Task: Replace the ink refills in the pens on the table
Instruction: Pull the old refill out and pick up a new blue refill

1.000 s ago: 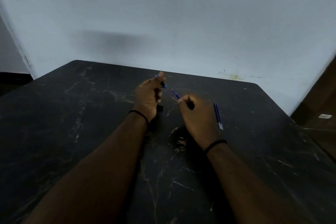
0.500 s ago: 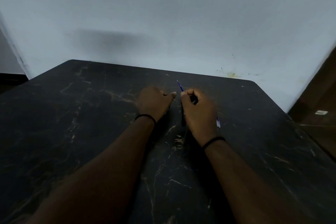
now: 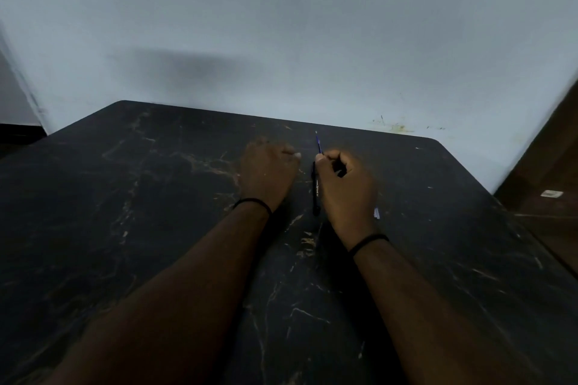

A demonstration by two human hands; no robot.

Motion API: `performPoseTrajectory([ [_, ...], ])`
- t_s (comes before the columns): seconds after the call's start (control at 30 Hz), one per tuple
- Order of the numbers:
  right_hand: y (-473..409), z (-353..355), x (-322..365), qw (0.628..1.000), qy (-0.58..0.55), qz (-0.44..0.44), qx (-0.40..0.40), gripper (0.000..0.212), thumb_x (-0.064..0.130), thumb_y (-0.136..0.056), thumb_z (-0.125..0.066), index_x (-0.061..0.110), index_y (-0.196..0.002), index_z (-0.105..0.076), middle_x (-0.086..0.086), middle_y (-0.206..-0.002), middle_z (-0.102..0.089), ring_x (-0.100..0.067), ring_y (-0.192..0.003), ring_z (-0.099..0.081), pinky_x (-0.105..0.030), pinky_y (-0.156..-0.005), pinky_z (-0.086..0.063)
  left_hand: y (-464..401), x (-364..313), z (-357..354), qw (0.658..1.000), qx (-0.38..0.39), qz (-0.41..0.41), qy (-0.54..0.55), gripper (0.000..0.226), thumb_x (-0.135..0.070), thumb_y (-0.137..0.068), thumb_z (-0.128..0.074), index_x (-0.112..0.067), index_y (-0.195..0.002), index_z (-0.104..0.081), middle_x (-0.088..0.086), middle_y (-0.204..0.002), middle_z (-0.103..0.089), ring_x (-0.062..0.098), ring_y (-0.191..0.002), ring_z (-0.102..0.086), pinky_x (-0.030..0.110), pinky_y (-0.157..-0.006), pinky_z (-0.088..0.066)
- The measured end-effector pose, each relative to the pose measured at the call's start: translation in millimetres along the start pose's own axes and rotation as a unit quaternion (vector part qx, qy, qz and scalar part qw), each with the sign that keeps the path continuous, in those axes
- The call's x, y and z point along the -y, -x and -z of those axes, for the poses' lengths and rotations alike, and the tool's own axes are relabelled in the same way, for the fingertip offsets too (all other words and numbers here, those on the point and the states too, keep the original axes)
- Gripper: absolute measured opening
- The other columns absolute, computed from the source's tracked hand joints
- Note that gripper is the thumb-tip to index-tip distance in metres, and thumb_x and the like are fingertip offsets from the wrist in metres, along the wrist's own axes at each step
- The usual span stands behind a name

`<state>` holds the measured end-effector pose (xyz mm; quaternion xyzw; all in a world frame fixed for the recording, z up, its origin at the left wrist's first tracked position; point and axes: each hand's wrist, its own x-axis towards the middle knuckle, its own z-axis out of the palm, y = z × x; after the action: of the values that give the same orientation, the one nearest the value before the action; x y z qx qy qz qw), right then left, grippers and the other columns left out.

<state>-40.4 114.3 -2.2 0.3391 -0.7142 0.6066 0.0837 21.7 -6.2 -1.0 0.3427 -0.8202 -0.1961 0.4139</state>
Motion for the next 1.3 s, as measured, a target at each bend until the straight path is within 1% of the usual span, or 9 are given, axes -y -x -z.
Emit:
performPoseTrajectory([
  [0.1,-3,3,2,0.998,-0.035,0.006,-0.048,0.007,0.03,-0.094,-0.065,0.032,-0.087,-0.065,0.01,-0.082,-0.067,-0.003,-0.074,-0.06,-0.014,-0.064,-0.042,5,-13,1,0.991,0.046,-0.069,0.1,0.023,-0.032,-0.093,-0.062,-0.021,-0.075,-0.071,-0.012,-0.061,-0.06,-0.003,-0.056,-0.053,0.018,-0.056,-0.04],
  [0.2,-8,11,8,0.986,-0.057,0.062,-0.142,0.005,0.028,-0.094,-0.066,0.03,-0.091,-0.064,0.015,-0.08,-0.063,0.001,-0.07,-0.057,-0.009,-0.064,-0.043,15,-23,-3,0.979,0.055,-0.153,0.125,0.026,-0.033,-0.094,-0.057,-0.016,-0.084,-0.073,-0.006,-0.075,-0.067,0.002,-0.067,-0.056,0.016,-0.064,-0.044],
  [0.33,-11,17,10,0.978,-0.098,0.054,-0.174,0.009,0.021,-0.094,-0.067,0.029,-0.091,-0.062,0.014,-0.082,-0.063,-0.001,-0.073,-0.058,-0.017,-0.066,-0.048,20,-30,-4,0.957,0.119,-0.22,0.147,0.022,-0.023,-0.089,-0.065,-0.011,-0.106,-0.074,0.002,-0.093,-0.074,0.005,-0.077,-0.059,0.025,-0.072,-0.048],
  [0.5,-11,15,8,0.98,-0.124,0.035,-0.149,0.006,0.018,-0.093,-0.069,0.022,-0.091,-0.065,0.016,-0.077,-0.063,0.008,-0.067,-0.057,-0.007,-0.061,-0.043,23,-35,-3,0.955,0.147,-0.198,0.162,0.02,-0.016,-0.084,-0.066,-0.005,-0.098,-0.075,0.009,-0.091,-0.073,0.023,-0.08,-0.066,0.038,-0.073,-0.055],
  [0.63,-10,14,10,0.98,-0.121,0.051,-0.148,0.005,0.02,-0.092,-0.07,0.019,-0.095,-0.067,0.005,-0.085,-0.064,-0.006,-0.074,-0.056,-0.018,-0.066,-0.046,20,-32,-3,0.97,0.133,-0.169,0.113,0.014,-0.018,-0.088,-0.065,-0.008,-0.091,-0.075,0.008,-0.087,-0.072,0.022,-0.077,-0.065,0.041,-0.072,-0.054],
  [0.87,-9,18,20,0.956,-0.182,0.179,-0.147,0.007,0.013,-0.098,-0.059,0.019,-0.099,-0.057,0.005,-0.084,-0.063,-0.007,-0.078,-0.063,-0.021,-0.074,-0.049,6,-12,-8,0.995,0.058,-0.076,0.029,0.022,-0.032,-0.09,-0.066,-0.016,-0.076,-0.068,-0.006,-0.072,-0.061,0.009,-0.063,-0.053,0.024,-0.055,-0.037],
  [1.0,-5,10,16,0.972,-0.144,0.167,-0.086,0.018,0.02,-0.096,-0.062,0.035,-0.105,-0.059,0.013,-0.091,-0.068,-0.002,-0.078,-0.065,-0.017,-0.073,-0.052,0,-6,-2,0.998,0.027,-0.044,0.034,0.025,-0.031,-0.09,-0.067,-0.022,-0.069,-0.06,-0.012,-0.059,-0.046,0.003,-0.053,-0.043,0.012,-0.048,-0.023],
  [1.1,-6,8,12,0.978,-0.138,0.146,-0.059,0.024,0.019,-0.093,-0.066,0.042,-0.099,-0.063,0.022,-0.093,-0.069,0.003,-0.085,-0.067,-0.017,-0.075,-0.052,0,-5,1,0.998,0.008,-0.039,0.044,0.034,-0.028,-0.09,-0.068,-0.021,-0.061,-0.052,-0.011,-0.057,-0.043,0.003,-0.052,-0.039,0.008,-0.05,-0.032],
  [1.3,-7,7,3,0.985,-0.124,0.123,0.001,0.028,0.014,-0.089,-0.068,0.036,-0.106,-0.068,0.022,-0.098,-0.071,0.002,-0.096,-0.068,-0.014,-0.08,-0.053,2,0,2,0.996,-0.005,-0.011,0.084,0.035,-0.027,-0.09,-0.069,-0.011,-0.06,-0.059,-0.007,-0.054,-0.046,0.005,-0.05,-0.039,0.013,-0.046,-0.03],
])
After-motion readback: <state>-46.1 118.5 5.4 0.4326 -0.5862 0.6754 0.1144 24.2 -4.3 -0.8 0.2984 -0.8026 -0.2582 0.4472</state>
